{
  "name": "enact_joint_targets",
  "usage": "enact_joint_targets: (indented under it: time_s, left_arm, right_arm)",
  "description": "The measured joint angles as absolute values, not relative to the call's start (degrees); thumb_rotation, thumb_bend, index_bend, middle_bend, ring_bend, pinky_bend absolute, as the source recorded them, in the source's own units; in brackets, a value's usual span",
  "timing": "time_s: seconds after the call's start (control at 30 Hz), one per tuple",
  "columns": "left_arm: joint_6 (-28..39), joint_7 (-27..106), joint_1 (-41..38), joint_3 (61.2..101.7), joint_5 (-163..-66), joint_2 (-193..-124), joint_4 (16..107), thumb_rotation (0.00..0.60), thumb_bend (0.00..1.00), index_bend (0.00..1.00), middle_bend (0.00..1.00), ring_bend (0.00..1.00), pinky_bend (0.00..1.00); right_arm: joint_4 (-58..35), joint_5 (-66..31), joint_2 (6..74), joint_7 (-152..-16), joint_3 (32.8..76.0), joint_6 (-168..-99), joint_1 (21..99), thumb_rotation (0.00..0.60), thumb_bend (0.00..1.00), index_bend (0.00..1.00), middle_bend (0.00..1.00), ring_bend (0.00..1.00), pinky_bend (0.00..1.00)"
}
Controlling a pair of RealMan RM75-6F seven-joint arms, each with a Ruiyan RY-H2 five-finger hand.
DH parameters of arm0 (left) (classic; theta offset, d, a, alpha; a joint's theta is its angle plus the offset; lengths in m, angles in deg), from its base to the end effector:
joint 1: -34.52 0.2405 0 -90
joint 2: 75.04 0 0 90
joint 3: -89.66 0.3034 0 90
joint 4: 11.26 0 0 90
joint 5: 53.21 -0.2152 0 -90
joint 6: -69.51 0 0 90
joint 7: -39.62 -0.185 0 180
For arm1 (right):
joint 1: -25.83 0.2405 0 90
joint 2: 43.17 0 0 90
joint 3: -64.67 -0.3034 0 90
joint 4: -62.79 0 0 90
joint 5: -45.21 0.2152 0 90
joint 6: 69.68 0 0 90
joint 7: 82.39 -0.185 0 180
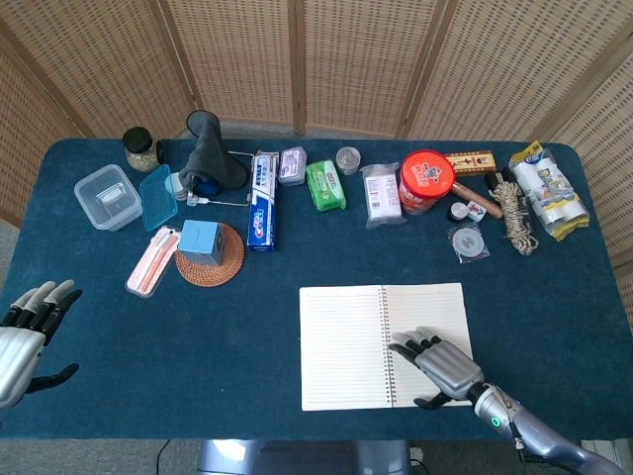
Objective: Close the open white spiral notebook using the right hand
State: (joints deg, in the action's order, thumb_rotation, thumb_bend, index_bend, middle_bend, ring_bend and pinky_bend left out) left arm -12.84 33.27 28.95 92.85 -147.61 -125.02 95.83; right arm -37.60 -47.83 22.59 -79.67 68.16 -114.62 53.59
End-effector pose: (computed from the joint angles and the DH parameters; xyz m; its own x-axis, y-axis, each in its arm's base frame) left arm -0.3011 0.2002 0.2017 0.5042 0.1293 0.8538 0.8600 -0.1647 -0.4829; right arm -0.2638 -0.2627 0.0206 0.5535 -0.5510 0.6245 -0.8141 -0.5160 0.2663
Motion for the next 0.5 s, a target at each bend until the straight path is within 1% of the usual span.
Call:
enact_joint_targets:
  time_s: [0.13,0.27,0.37,0.5]
  left_arm:
    - [-12.7,32.7,28.8,92.8,-147.9,-125.1,96.4,0.6,0.05,0.03,0.0,0.0,0.09]
    - [-12.6,32.4,28.8,92.8,-148.0,-125.1,96.7,0.6,0.04,0.03,0.0,0.0,0.09]
    - [-12.5,32.3,28.8,92.9,-148.1,-125.2,96.8,0.6,0.04,0.03,0.0,0.0,0.09]
    - [-12.4,32.1,28.7,92.9,-148.3,-125.4,97.0,0.6,0.04,0.03,0.0,0.0,0.09]
  right_arm:
    - [-37.0,-48.5,22.3,-79.6,69.4,-115.7,53.5,0.427,0.28,0.09,0.08,0.0,0.12]
    - [-36.9,-48.7,21.8,-79.8,70.2,-116.6,53.3,0.422,0.28,0.09,0.09,0.0,0.15]
    - [-36.8,-48.7,21.4,-80.1,70.9,-117.3,53.0,0.421,0.28,0.09,0.1,0.01,0.19]
    - [-36.6,-48.8,21.0,-80.6,71.9,-118.0,52.6,0.417,0.28,0.09,0.12,0.04,0.25]
